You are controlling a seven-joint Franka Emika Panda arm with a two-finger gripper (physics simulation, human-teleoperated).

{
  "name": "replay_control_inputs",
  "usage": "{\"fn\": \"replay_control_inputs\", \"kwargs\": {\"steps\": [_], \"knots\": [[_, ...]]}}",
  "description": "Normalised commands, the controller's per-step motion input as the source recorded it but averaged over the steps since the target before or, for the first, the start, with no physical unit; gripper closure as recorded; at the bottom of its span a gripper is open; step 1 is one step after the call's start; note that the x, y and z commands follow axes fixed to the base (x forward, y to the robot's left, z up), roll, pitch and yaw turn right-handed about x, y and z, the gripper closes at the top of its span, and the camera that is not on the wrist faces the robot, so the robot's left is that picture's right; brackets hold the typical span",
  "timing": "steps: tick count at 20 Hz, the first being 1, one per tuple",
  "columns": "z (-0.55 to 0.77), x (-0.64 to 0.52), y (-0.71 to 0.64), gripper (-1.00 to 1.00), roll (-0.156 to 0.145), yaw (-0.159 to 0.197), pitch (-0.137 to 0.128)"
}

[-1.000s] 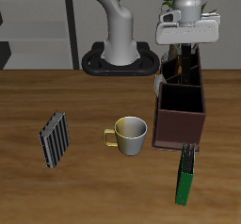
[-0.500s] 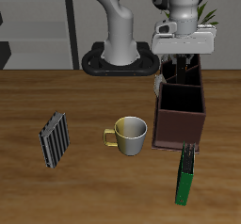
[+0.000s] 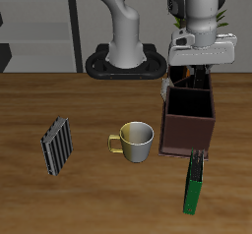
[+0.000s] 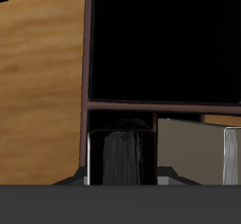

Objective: Place the yellow book into the left desk caddy's front compartment and place the orange book into the left desk caddy's left compartment and place the black book into the left desk caddy's back compartment

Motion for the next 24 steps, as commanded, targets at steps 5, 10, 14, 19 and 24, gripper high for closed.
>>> {"fn": "replay_control_inputs", "kwargs": {"steps": [5,10,14,19,24], "knots": [[-0.07,-0.07,0.15,1.0,0.048,0.0,0.03],[-0.06,0.07,-0.08,1.0,-0.013,0.004,0.0],[-0.04,0.15,-0.18,1.0,-0.039,-0.024,0.011],[-0.29,0.12,-0.07,1.0,-0.012,-0.049,0.108],[-0.13,-0.07,0.15,-1.0,0.077,-0.019,0.079]]}}
